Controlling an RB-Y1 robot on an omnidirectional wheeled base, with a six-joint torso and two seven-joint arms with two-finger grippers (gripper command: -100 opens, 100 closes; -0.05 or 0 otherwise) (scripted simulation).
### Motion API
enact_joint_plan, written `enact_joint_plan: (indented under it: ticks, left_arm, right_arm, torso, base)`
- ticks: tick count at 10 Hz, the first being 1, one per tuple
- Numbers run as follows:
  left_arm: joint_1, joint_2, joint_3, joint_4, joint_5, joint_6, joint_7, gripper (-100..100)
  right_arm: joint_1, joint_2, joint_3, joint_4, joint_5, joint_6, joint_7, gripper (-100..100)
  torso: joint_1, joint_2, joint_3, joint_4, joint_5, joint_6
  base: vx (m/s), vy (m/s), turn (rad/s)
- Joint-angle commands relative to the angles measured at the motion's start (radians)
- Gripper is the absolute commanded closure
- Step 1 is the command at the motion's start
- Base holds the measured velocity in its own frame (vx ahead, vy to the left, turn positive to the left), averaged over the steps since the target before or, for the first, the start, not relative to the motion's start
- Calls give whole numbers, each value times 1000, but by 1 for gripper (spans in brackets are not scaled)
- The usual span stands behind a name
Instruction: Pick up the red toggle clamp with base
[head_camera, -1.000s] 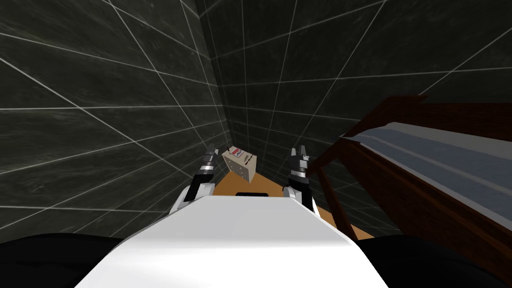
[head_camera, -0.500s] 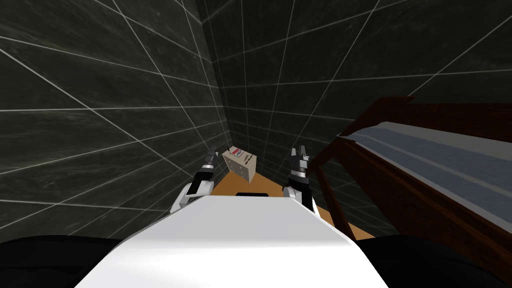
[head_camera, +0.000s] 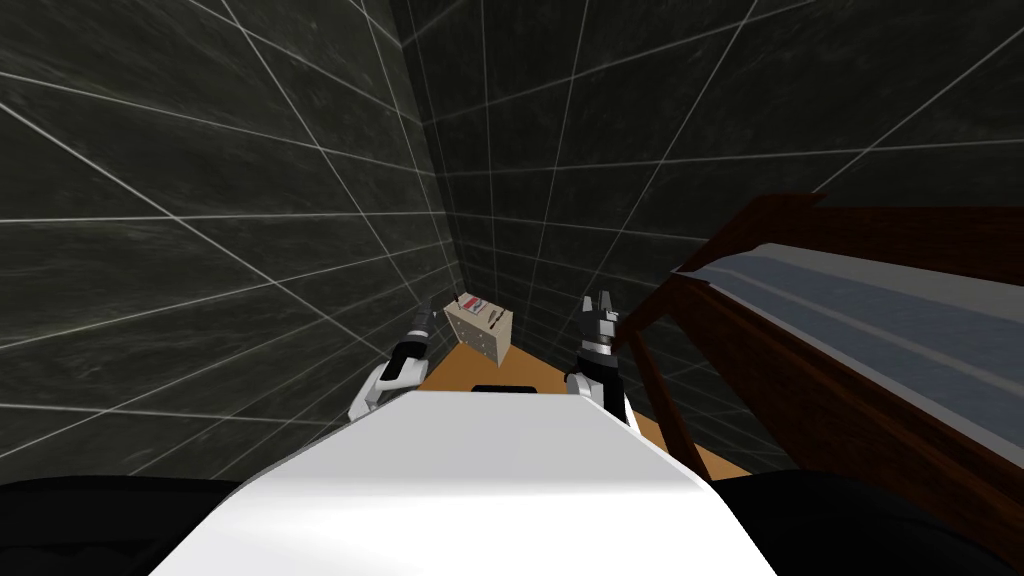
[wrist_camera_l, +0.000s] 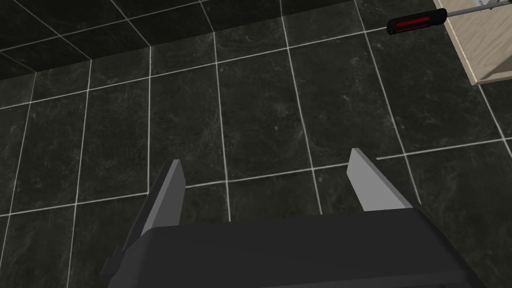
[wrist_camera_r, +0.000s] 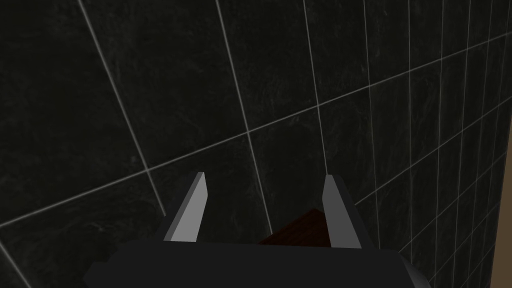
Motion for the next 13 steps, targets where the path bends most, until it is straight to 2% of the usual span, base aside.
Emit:
enact_joint_plan:
  ticks: [1,10,13]
  left_arm:
    - [-31,12,26,50,1,50,27,-100]
    - [-31,12,26,60,1,60,27,-100]
    - [-65,43,29,129,7,72,23,-100]
  right_arm:
    - [0,0,0,0,0,0,0,0]
    - [0,0,0,0,0,0,0,0]
    - [0,0,0,0,0,0,0,0]
  torso:
    - [0,0,0,0,0,0]
    - [0,0,0,0,0,0]
    - [-2,-2,-1,0,0,0]
  base:
    - [0,0,0]
    - [0,0,-1]
    - [39,-43,-132]
